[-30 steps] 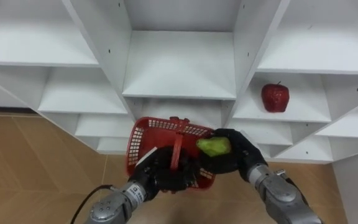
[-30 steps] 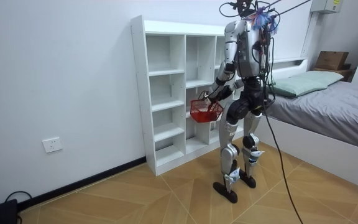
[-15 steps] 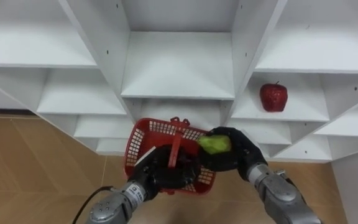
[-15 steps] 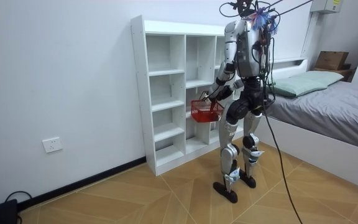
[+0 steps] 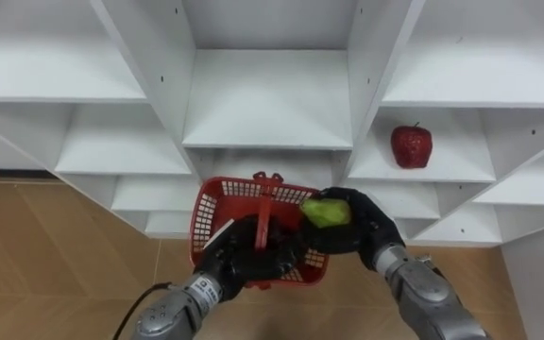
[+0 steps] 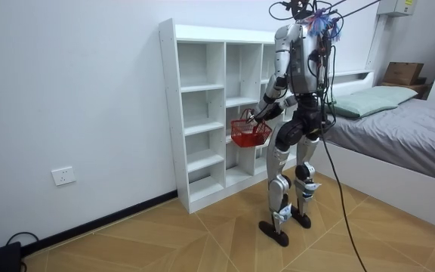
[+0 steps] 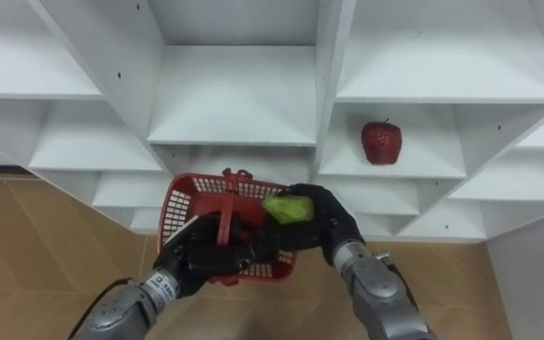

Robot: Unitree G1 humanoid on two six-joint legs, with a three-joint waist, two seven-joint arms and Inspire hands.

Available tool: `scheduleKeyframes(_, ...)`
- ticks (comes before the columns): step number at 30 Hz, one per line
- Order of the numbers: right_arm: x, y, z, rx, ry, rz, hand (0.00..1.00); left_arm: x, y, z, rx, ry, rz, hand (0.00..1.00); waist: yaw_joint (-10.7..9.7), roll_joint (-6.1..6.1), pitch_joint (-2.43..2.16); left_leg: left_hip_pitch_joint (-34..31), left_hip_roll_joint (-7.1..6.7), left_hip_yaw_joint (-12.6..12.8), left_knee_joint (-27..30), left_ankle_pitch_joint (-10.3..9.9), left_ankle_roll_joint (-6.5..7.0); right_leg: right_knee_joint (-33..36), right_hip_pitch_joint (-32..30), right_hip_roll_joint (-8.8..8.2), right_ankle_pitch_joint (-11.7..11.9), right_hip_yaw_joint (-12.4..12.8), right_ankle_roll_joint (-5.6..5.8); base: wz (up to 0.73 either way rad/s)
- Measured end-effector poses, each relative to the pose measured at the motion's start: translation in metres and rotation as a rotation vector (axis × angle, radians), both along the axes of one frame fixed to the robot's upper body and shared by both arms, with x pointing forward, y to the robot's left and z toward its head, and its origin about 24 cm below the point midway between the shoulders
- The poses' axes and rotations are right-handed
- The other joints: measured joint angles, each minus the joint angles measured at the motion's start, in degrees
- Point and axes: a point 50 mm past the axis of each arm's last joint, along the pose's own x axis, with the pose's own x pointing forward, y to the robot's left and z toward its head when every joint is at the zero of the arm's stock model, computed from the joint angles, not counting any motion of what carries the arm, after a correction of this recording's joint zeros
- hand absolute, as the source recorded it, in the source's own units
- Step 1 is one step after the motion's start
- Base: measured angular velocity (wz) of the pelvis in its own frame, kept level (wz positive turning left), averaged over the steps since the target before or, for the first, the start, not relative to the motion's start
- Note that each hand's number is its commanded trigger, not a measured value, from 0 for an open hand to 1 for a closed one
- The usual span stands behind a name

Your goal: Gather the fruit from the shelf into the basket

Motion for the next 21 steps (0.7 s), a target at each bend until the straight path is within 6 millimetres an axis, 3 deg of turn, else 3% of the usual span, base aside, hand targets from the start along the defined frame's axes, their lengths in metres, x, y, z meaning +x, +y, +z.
scheduleKeyframes(21,0.004,0.007,0.007,0.217,0.011,-0.1,1.0,0.006,-0.005,0.011,-0.117,-0.023,0.059,1.0,0.31,0.23,-0.14,-0.03,0.1,0.0,0.31,0.0,0.0,0.14,0.06,0.47,0.08,0.08,-0.12,0.0)
